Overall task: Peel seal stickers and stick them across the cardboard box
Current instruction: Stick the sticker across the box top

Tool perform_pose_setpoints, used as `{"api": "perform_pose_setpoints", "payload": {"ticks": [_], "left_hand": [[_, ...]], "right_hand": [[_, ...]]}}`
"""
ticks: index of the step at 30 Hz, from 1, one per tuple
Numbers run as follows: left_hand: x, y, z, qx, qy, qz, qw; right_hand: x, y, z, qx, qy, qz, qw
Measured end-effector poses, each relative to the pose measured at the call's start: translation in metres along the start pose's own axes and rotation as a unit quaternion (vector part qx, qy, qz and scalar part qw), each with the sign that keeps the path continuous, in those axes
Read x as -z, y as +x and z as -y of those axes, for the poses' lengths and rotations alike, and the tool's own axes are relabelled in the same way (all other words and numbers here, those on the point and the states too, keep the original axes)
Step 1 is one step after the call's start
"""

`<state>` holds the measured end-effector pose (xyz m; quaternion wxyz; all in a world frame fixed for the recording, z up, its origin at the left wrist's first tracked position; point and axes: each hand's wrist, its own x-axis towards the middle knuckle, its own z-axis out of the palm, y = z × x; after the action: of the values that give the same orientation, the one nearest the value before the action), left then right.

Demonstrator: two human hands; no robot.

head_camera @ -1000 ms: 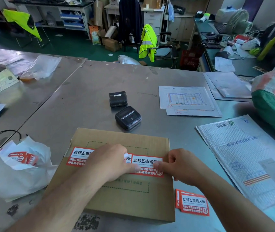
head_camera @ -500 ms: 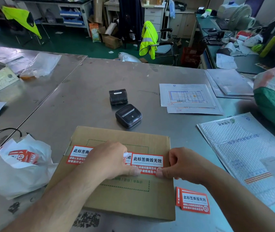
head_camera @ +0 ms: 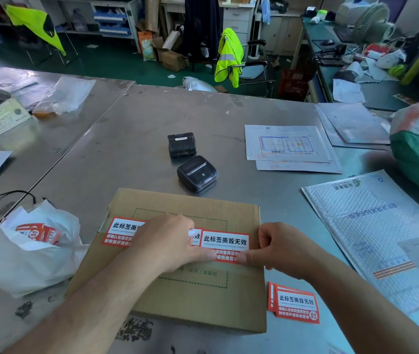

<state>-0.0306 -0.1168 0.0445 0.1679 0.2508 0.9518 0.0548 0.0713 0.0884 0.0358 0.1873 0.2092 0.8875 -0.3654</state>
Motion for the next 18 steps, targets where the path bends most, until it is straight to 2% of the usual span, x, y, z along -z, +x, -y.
{"api": "perform_pose_setpoints", "payload": {"ticks": [3,6,11,15,18], "left_hand": [[0.002,-0.001,0.004,-0.018,0.002,0.021,1.000],[0.002,-0.002,0.002,-0.018,0.005,0.011,1.000],[-0.008,-0.006,-0.006,0.005,-0.015,-0.082,0.996],[-0.012,-0.006,-0.005,0.010,-0.057,-0.146,0.988],[-0.015,-0.006,-0.008,-0.008,-0.095,-0.188,0.977]], "right_hand": [[-0.001,-0.001,-0.001,0.007,-0.016,0.003,1.000],[-0.009,-0.001,-0.004,0.008,0.000,-0.039,0.999],[-0.021,-0.004,-0.004,0.001,0.027,-0.114,0.993],[-0.017,-0.008,-0.013,0.013,0.080,-0.108,0.991],[-0.012,-0.011,-0.024,0.003,0.122,-0.135,0.983]]}}
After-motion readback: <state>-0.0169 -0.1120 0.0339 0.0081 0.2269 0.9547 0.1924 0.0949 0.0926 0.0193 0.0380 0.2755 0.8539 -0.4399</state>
